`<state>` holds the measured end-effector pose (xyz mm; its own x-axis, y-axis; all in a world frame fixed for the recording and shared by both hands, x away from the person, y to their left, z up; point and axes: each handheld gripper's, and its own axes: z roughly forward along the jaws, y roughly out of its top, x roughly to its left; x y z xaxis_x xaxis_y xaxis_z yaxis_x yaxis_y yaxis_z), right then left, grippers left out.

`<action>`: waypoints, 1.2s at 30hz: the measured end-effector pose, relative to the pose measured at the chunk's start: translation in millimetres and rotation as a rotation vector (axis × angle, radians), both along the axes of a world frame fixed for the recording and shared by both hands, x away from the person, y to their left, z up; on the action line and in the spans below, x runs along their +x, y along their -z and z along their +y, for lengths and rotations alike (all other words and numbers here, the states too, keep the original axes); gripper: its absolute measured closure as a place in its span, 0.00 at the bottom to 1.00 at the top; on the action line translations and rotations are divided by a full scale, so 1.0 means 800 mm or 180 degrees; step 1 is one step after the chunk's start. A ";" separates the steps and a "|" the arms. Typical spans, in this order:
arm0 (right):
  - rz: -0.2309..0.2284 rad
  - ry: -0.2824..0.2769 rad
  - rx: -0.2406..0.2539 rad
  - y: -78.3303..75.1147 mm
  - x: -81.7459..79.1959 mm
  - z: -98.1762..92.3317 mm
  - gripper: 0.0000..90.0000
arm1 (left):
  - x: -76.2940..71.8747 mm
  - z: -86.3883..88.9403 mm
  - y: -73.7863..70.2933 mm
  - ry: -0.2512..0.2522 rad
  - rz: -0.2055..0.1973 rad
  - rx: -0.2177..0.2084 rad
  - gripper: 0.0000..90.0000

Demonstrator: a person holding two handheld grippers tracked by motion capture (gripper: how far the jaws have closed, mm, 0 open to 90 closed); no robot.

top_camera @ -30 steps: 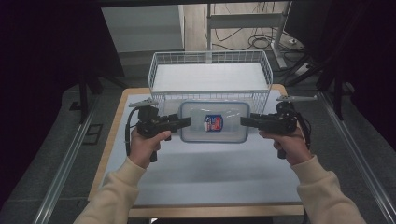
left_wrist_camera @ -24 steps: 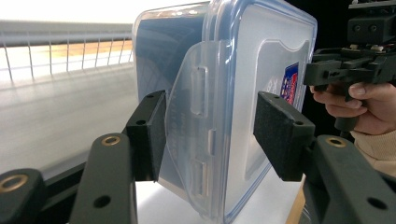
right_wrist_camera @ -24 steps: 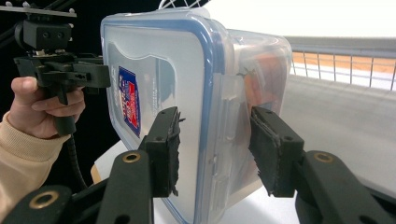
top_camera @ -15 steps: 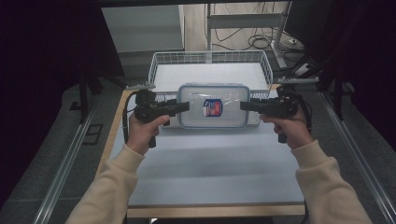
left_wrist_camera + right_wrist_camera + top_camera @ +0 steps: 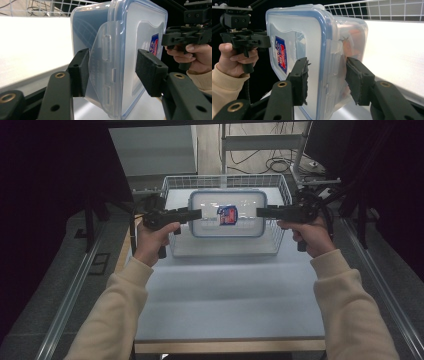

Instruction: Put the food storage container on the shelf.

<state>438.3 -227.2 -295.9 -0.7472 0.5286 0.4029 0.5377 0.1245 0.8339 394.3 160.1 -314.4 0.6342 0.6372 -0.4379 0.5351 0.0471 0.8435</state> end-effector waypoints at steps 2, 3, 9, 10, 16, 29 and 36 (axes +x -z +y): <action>0.0036 0.0008 0.0007 0.000 0.010 0.001 0.60 | 0.009 0.001 0.000 0.0002 0.0031 0.0000 0.51; 0.0053 0.0018 0.0004 -0.002 0.019 0.003 0.60 | 0.014 0.002 0.000 -0.0003 0.0042 -0.0020 0.51; 0.0068 0.0062 0.0015 -0.006 0.040 0.006 0.60 | 0.037 0.005 -0.003 0.0015 0.0087 -0.0038 0.52; 0.0087 0.0071 0.0021 -0.007 0.043 0.006 0.60 | 0.045 0.006 -0.003 0.0046 0.0110 -0.0033 0.52; 0.0160 0.0100 0.0057 -0.006 0.058 0.007 0.60 | 0.060 0.007 -0.004 0.0037 0.0138 -0.0037 0.52; 0.0380 0.0181 0.0076 -0.005 0.088 0.009 0.59 | 0.087 0.009 0.004 0.0034 0.0343 -0.0135 0.52; 0.0478 0.0264 0.0092 -0.004 0.101 0.011 0.57 | 0.099 0.009 0.003 -0.0019 0.0476 -0.0146 0.51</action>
